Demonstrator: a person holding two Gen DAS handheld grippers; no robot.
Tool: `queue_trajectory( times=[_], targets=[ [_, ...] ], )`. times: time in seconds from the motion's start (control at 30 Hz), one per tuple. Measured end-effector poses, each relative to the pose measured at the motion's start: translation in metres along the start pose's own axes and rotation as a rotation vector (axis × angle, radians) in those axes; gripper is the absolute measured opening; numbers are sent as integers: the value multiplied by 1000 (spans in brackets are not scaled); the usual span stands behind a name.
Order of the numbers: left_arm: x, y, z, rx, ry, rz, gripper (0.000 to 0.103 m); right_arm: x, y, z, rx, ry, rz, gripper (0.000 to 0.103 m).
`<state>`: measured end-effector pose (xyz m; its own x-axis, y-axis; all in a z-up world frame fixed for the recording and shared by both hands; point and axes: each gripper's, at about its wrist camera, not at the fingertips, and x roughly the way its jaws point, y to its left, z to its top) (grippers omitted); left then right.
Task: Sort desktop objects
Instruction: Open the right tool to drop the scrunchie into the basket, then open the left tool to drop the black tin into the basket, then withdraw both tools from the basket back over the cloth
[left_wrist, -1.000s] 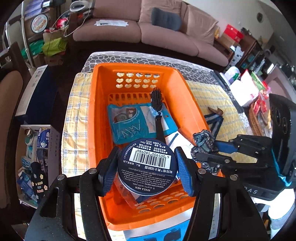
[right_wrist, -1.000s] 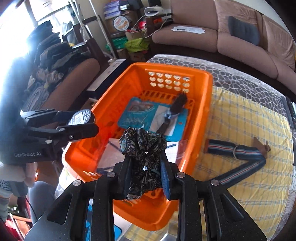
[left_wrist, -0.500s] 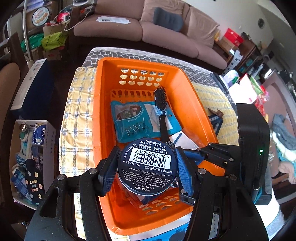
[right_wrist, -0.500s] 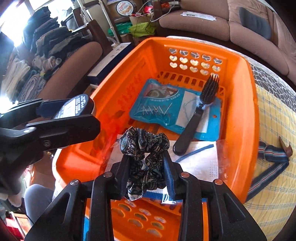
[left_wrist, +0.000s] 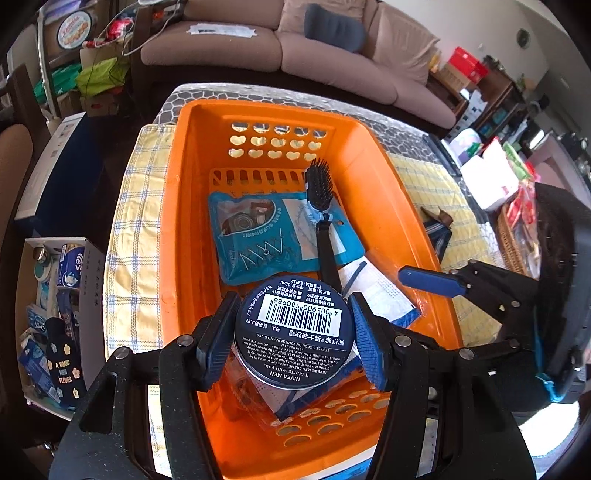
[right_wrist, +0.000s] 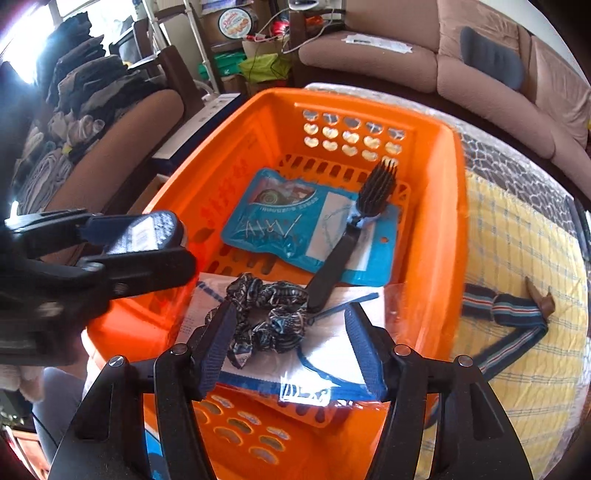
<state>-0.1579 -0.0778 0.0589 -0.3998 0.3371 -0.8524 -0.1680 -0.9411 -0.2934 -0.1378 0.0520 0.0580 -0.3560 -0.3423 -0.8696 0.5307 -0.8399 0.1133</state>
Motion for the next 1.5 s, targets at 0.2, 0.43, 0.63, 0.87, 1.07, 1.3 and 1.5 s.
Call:
queue_trajectory(
  times=[0.2,0.43,0.63,0.87,1.07,1.3,1.5],
  targets=[
    [28,-9,8,21,39,50,56,-18,-9,-5,-22,-28,-14,65],
    [52,-14,10,85,81,156,56,-21,-18,-9,-34,-28,-21,65],
    [58,-16,10,111,70,228,57,-18,-22,-11,-26,-36,-7,65],
    [56,-12,12,88,67,214,62,-17,-18,-13,-27,-38,3,65],
    [32,-6,10,47,29,161,62,-21,-14,-11,-35,-44,1,65],
    [-1,-9,0,37,-16,128,63,-26,-6,-13,-37,-55,-12,72],
    [-23,-10,-16,33,-34,129,65,-38,3,-18,-44,-68,-33,78]
  ],
)
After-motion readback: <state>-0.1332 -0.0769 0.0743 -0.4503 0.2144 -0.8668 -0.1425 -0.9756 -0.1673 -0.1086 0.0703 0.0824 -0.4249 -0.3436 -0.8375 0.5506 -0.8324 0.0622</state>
